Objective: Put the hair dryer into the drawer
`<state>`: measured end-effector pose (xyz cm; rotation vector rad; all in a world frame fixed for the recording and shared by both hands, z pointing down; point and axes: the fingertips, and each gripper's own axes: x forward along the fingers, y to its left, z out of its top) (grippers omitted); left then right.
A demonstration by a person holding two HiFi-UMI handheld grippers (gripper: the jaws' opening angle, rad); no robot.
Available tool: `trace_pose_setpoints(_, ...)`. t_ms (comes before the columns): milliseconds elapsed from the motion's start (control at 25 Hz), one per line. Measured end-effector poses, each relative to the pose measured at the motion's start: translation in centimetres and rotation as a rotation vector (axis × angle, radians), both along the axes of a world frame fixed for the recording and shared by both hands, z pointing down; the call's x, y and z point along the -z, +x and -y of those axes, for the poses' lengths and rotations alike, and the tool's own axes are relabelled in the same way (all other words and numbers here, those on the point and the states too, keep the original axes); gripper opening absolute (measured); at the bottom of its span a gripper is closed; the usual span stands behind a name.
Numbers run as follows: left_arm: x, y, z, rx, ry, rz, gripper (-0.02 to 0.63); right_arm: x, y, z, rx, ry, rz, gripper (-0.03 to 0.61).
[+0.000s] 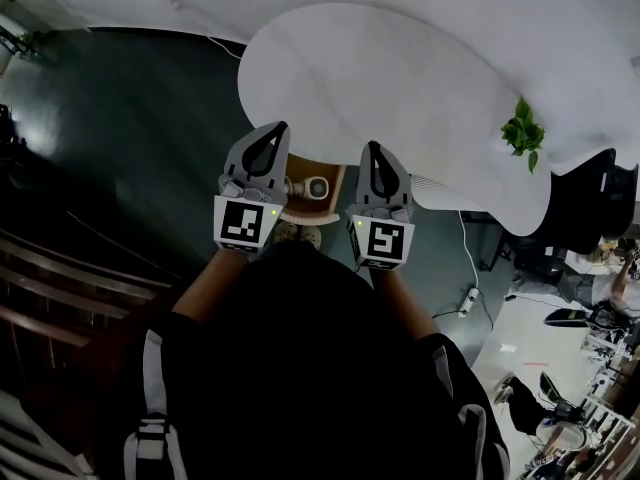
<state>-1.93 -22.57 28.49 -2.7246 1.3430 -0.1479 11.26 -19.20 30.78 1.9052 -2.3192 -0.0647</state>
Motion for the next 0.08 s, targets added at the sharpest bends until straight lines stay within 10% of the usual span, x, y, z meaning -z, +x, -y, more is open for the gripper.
trace_pose_setpoints(80,0.34,0.17,0.03,-0.011,0.022,0.006,0.008,-0.25,0.14,-0.11,-0.011,-0.031,-0.018,0.021)
